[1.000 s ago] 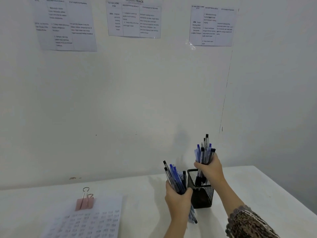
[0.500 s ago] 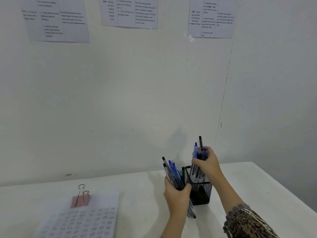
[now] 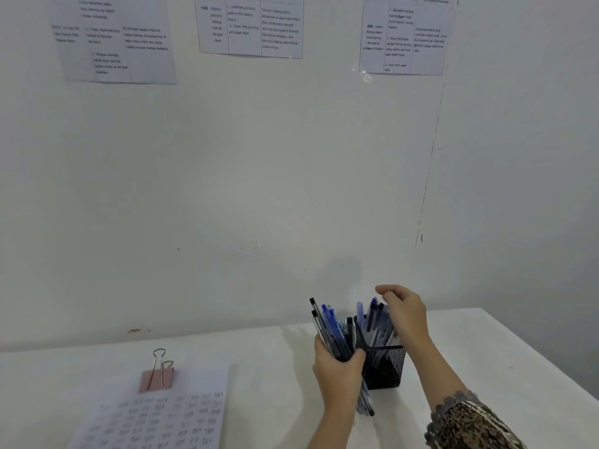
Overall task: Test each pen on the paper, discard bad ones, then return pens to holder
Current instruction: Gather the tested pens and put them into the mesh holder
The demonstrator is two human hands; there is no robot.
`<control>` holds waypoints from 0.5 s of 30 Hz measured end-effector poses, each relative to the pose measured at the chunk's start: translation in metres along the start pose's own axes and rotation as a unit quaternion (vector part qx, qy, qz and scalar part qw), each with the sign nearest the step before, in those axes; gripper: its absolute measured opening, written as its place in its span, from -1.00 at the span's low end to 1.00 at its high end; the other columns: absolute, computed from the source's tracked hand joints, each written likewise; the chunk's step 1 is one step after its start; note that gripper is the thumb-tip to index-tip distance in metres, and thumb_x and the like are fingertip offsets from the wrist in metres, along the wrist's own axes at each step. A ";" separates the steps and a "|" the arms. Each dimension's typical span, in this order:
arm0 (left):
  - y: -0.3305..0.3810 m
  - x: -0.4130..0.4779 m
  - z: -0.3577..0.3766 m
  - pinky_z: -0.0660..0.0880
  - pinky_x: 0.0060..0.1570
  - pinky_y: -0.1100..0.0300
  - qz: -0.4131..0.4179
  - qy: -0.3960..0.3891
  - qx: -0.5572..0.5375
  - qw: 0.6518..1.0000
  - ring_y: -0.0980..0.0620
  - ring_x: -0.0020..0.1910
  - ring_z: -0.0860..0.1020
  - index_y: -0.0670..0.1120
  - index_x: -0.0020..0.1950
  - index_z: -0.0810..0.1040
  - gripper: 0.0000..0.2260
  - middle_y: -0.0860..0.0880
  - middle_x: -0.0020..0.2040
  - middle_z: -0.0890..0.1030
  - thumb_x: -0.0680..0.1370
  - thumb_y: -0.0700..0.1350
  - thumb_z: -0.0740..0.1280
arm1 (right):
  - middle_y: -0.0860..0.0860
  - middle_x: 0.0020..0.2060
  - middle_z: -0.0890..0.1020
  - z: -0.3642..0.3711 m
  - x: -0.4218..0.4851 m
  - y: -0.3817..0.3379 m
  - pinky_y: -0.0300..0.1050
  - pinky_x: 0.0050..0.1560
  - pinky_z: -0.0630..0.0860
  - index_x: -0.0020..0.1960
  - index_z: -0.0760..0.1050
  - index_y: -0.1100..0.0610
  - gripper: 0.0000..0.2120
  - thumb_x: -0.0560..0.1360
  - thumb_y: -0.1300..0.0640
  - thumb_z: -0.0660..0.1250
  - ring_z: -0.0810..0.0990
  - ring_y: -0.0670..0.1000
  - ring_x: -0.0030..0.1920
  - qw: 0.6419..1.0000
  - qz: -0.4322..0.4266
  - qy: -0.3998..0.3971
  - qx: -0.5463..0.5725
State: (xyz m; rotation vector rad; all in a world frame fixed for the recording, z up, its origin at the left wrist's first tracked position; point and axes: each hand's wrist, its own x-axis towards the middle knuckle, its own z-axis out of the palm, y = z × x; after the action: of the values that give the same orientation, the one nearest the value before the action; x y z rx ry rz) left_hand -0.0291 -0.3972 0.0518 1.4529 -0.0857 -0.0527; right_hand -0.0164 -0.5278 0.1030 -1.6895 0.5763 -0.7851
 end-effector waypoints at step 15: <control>-0.001 0.003 -0.002 0.58 -0.23 0.22 -0.033 -0.052 -0.002 0.998 0.07 -0.26 0.61 -0.04 -0.04 0.49 -0.68 -0.02 -0.21 0.63 0.28 -0.32 0.39 | 0.05 -0.40 0.68 -0.002 -0.038 0.033 -0.04 -0.20 0.43 -0.07 0.55 0.15 -0.59 0.61 -0.05 0.01 0.61 0.10 -0.25 0.919 0.222 -0.046 0.322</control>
State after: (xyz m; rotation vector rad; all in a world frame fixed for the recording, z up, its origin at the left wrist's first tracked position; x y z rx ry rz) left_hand -0.0261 -0.3954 0.0504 1.4480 -0.1230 -0.1831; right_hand -0.0424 -0.5099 0.0636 -0.9323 0.5328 -0.4822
